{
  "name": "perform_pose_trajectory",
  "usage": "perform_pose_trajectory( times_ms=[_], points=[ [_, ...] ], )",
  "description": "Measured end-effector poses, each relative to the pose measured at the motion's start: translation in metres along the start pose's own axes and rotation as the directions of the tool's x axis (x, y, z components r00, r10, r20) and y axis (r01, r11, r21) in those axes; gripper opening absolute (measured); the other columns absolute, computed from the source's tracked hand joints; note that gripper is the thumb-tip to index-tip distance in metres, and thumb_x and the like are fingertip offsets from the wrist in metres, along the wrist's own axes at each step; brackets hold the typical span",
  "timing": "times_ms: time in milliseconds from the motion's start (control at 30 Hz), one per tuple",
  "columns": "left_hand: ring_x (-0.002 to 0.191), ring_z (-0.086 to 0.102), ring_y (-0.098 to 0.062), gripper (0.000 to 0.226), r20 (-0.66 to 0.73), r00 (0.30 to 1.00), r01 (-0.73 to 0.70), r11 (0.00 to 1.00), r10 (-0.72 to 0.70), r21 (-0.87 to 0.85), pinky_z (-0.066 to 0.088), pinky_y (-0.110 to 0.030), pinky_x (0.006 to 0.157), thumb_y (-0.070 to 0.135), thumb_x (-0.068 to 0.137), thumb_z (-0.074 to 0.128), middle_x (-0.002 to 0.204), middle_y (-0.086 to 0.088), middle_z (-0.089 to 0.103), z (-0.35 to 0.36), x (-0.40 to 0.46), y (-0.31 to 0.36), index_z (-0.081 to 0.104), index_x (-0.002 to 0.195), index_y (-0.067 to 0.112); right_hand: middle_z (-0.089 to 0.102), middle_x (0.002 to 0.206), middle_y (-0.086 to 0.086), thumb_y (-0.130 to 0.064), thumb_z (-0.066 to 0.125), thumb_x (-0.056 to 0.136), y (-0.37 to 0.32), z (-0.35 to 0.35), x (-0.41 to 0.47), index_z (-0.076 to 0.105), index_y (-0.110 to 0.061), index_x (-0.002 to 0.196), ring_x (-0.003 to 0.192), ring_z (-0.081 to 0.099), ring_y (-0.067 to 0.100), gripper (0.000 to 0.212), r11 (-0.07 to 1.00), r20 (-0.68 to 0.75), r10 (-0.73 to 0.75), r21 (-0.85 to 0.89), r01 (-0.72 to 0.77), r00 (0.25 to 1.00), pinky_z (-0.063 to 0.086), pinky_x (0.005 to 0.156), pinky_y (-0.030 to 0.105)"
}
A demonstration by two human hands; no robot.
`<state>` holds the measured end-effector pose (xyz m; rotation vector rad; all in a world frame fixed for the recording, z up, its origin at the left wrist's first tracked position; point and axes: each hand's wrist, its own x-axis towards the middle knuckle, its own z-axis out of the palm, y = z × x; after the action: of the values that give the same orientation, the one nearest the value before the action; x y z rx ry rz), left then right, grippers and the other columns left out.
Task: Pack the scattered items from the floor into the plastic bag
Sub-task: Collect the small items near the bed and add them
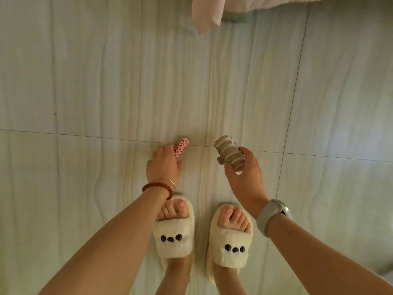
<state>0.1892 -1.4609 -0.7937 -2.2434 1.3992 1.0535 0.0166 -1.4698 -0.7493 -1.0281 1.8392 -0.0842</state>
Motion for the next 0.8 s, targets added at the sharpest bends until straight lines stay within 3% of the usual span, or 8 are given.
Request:
perform_pose_trajectory(
  times_ms=[100,233,400,567,800],
  points=[
    [0.099,0.052,-0.033,0.03,-0.004,1.0,-0.015,1.0,0.015,-0.008,0.041,-0.039,0.071,0.018,0.088,0.05,0.112,-0.017,0.053,0.01,0.009,-0.001,0.046,0.113,0.003,0.047,0.126,0.005,-0.019,0.055,0.088,0.014,0.002,-0.002,0.036,-0.016,0.135,0.073,0.046,0.002,0.051,0.999,0.01,0.039,0.004,-0.039,0.999,0.037,0.054,0.008],
    [0.069,0.052,-0.02,0.024,0.084,0.996,0.06,0.944,-0.034,-0.326,0.038,-0.026,0.056,0.017,0.086,0.052,0.089,-0.01,0.058,-0.024,-0.033,0.019,0.052,0.105,0.003,0.047,0.125,0.007,-0.018,0.055,0.088,0.0,-0.03,-0.035,0.036,-0.016,0.134,0.088,0.045,0.01,0.05,0.996,0.023,0.077,0.037,-0.078,0.997,0.035,0.069,0.014],
    [0.076,0.059,-0.02,0.012,0.059,0.99,-0.088,0.885,0.129,-0.458,0.042,-0.02,0.059,0.019,0.086,0.054,0.091,-0.008,0.062,-0.108,-0.135,0.068,0.053,0.096,0.014,0.047,0.126,0.006,-0.02,0.055,0.089,-0.044,-0.111,-0.114,0.035,-0.016,0.135,0.091,0.046,0.01,0.051,0.989,-0.036,0.085,0.122,-0.08,0.996,0.036,0.077,0.021],
    [0.069,0.051,-0.003,0.018,-0.091,0.937,-0.345,0.858,0.336,-0.38,0.038,-0.009,0.056,0.021,0.086,0.057,0.088,-0.003,0.059,-0.196,-0.234,0.119,0.059,0.102,0.013,0.043,0.118,0.0,-0.021,0.055,0.089,-0.079,-0.2,-0.218,0.038,-0.015,0.133,0.085,0.046,0.007,0.048,0.953,-0.213,0.162,0.288,-0.097,0.963,0.034,0.079,0.021],
    [0.08,0.053,-0.017,0.024,-0.053,0.835,-0.545,0.812,0.547,-0.21,0.036,-0.021,0.067,0.017,0.087,0.056,0.091,-0.003,0.054,-0.253,-0.375,0.191,0.06,0.108,0.008,0.043,0.111,0.002,-0.023,0.059,0.085,-0.054,-0.282,-0.376,0.046,-0.012,0.125,0.096,0.045,0.014,0.044,0.758,-0.335,0.445,0.635,-0.15,0.83,0.034,0.083,0.024]
  ],
)
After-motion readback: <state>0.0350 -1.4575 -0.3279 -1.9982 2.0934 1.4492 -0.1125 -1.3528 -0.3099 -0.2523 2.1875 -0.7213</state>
